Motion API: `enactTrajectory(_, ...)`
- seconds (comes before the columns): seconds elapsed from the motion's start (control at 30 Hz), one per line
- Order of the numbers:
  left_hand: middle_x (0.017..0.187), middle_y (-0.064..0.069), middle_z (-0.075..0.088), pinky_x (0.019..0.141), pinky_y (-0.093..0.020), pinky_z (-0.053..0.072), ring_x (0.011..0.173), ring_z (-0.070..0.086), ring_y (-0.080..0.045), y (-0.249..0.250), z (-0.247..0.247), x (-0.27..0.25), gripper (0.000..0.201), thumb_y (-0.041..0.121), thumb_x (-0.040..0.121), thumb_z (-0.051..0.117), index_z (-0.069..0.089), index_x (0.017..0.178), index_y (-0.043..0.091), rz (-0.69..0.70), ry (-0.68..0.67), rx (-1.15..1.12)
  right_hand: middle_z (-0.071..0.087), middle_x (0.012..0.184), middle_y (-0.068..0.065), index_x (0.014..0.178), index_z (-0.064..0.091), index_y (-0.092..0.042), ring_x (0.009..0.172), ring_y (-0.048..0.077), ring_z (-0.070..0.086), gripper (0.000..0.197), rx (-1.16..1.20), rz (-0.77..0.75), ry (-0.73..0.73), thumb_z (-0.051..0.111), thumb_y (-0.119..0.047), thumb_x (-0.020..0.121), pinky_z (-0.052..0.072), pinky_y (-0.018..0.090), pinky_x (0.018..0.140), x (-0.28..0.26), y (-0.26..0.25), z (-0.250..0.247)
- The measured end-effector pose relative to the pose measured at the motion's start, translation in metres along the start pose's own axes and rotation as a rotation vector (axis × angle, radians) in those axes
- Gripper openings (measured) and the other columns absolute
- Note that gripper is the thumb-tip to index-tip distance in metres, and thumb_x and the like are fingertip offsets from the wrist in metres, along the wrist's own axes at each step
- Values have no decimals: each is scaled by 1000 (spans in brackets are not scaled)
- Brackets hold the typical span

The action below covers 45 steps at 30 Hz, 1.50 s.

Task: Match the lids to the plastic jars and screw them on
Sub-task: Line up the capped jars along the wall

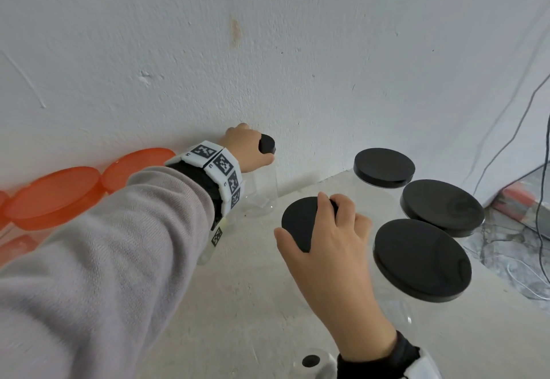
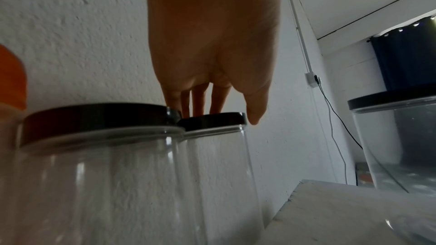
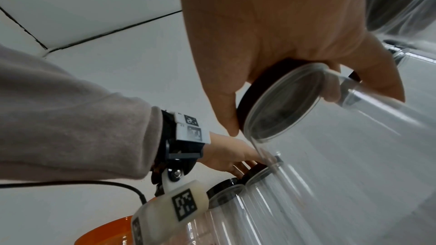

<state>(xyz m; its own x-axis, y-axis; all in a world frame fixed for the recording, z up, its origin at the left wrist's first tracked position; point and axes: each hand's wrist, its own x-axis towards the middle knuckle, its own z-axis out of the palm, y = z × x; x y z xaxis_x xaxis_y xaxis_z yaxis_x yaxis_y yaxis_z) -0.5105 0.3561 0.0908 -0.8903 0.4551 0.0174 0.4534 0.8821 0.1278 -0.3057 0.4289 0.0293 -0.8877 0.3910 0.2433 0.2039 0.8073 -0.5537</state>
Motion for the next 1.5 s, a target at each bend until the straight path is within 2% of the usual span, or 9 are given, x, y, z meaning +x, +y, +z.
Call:
enactTrajectory(0.2, 129, -9, 45, 100, -34, 37, 120, 43, -25, -11, 3, -18, 45, 41, 92, 55, 55, 126, 12, 84, 38, -77, 13, 145, -3, 150, 15, -17, 120, 19, 16, 79, 7, 20, -11, 47, -57, 90, 35, 28, 96, -1, 0, -2)
enactTrajectory(0.33, 133, 3, 51, 95, -20, 32, 117, 46, -8, -5, 1, -52, 43, 39, 91, 58, 55, 130, 21, 290, 2, -217, 15, 144, -1, 149, 17, -17, 121, 21, 17, 79, -5, 30, -38, 48, -59, 89, 34, 29, 94, 1, -2, -4)
enactTrajectory(0.53, 127, 13, 55, 104, -25, 40, 120, 48, -2, 24, 1, -97, 41, 44, 92, 57, 55, 130, 27, 395, -189, -393, 13, 154, 7, 150, 14, -17, 139, 32, 15, 70, -17, 6, -88, 41, -53, 96, 24, 42, 112, -5, -9, -22)
enactTrajectory(0.63, 109, 4, 62, 94, -31, 45, 105, 57, -12, 39, -4, -110, 36, 43, 98, 43, 64, 114, 18, 402, -216, -436, 4, 159, 7, 152, 8, -15, 145, 27, 5, 59, 19, -65, -65, 31, -38, 103, 13, 34, 116, -13, -11, -41)
enactTrajectory(0.73, 100, -18, 58, 89, -46, 43, 95, 53, -29, 49, -4, -118, 44, 37, 101, 37, 60, 102, -1, 428, -244, -417, 14, 157, 2, 151, 19, -14, 140, 18, 14, 53, 133, -101, 39, 36, -24, 102, 19, 18, 97, -23, -4, -70)
enactTrajectory(0.83, 129, 4, 43, 100, -27, 37, 115, 44, -12, 52, 4, -126, 51, 50, 90, 55, 49, 132, 23, 388, -266, -301, 24, 152, 5, 147, 31, -15, 136, 20, 17, 53, 90, -4, 117, 45, -27, 97, 22, 29, 103, -32, 20, -97)
enactTrajectory(0.93, 131, 10, 36, 92, -22, 36, 114, 41, -9, 52, 17, -131, 70, 56, 80, 65, 38, 139, 30, 345, -200, -279, 23, 150, 7, 148, 28, -18, 134, 27, 17, 67, -32, 204, 41, 53, -43, 92, 27, 41, 106, -41, 45, -108)
enactTrajectory(1.27, 115, 1, 44, 74, -21, 34, 99, 48, -14, -15, 11, -121, 70, 53, 74, 73, 48, 131, 21, -46, 87, -347, 30, 142, 4, 152, 17, -17, 129, 26, 33, 103, 140, 336, -58, 66, -62, 73, 35, 38, 98, -48, 62, -91)
enactTrajectory(1.5, 130, -7, 49, 88, -31, 44, 115, 51, -21, -39, 19, -115, 88, 53, 73, 74, 37, 140, 10, -151, 207, -434, 31, 138, 1, 151, 17, -18, 122, 21, 36, 104, 139, 267, -72, 73, -53, 71, 36, 32, 91, -43, 48, -84)
